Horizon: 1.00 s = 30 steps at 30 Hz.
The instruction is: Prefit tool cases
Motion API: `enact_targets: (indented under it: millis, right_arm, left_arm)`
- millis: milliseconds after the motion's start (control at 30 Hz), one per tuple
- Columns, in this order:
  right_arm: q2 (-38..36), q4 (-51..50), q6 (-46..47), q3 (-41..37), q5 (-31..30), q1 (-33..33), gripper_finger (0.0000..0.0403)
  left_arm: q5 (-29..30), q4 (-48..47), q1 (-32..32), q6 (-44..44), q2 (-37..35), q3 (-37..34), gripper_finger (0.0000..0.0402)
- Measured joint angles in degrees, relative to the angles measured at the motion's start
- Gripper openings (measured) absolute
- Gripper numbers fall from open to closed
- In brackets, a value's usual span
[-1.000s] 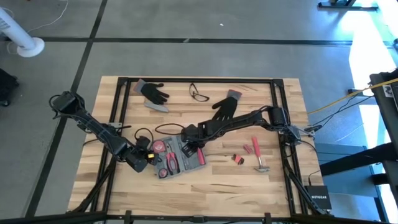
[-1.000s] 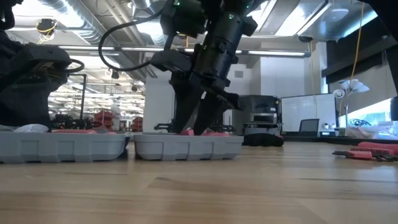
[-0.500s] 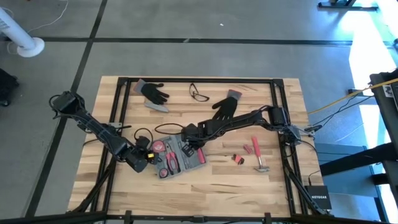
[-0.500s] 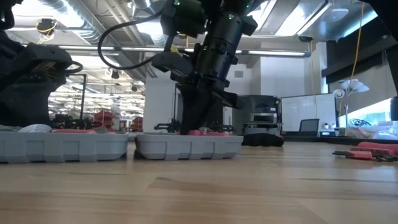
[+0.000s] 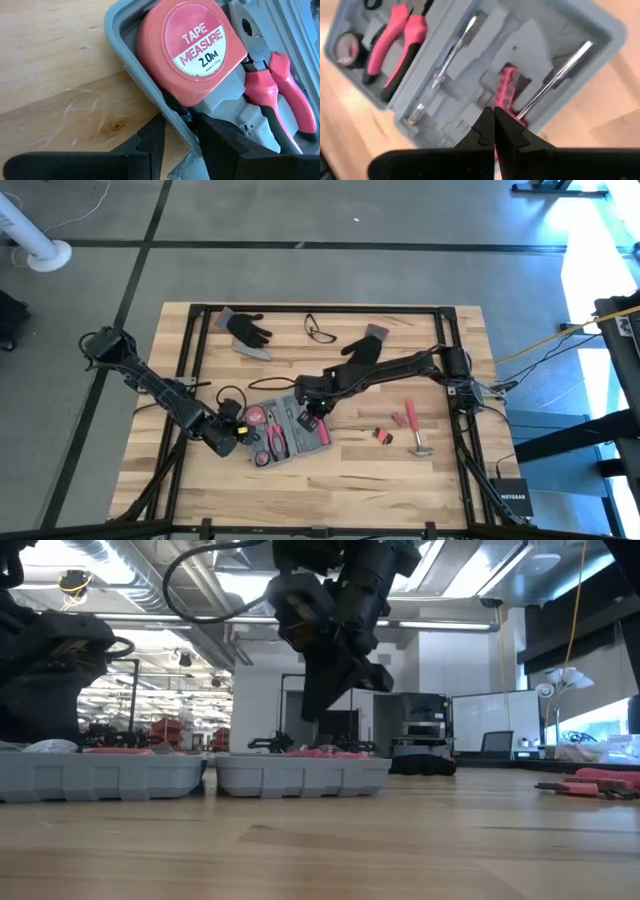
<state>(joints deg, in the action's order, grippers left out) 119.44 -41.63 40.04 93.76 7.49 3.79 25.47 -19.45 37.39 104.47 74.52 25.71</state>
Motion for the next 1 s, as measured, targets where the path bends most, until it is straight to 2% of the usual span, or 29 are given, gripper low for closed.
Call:
enact_targets:
  millis: [200, 433, 633, 733, 800, 900, 1000]
  right_arm:
    - [1.62, 6.13, -0.76, 0.02, 1.37, 0.41, 0.0001]
    - [5.29, 5.16, 2.03, 0.00, -0.55, 0.33, 0.0000]
    - [5.33, 5.02, 3.29, 0.07, -4.88, -0.38, 0.0000]
    - [5.33, 2.27, 1.95, 0.35, -5.55, -1.66, 0.0000]
    - [5.23, -0.18, 2.77, 0.40, -8.30, -1.96, 0.0000]
    - [3.18, -0.39, 4.10, -0.02, -9.40, -2.29, 0.0000]
    - [-0.12, 0.56, 4.35, 0.05, -13.12, -2.86, 0.0000]
  left_arm:
    - [0.00, -0.02, 0.00, -0.57, 0.00, 0.00, 0.0106]
    - [0.02, -0.01, 0.00, -0.35, 0.00, -0.02, 0.0106]
    - [0.06, 0.00, 0.00, 0.09, 0.00, -0.02, 0.0106]
    - [0.98, 0.11, -0.07, 0.04, 0.00, -0.02, 0.0106]
    - [1.68, 0.30, -0.13, 0.12, 0.02, -0.01, 0.0106]
    - [1.45, 0.42, -0.09, 0.11, 0.00, 0.02, 0.0106]
    - [0.66, -0.06, 0.07, 0.17, -0.06, 0.04, 0.0106]
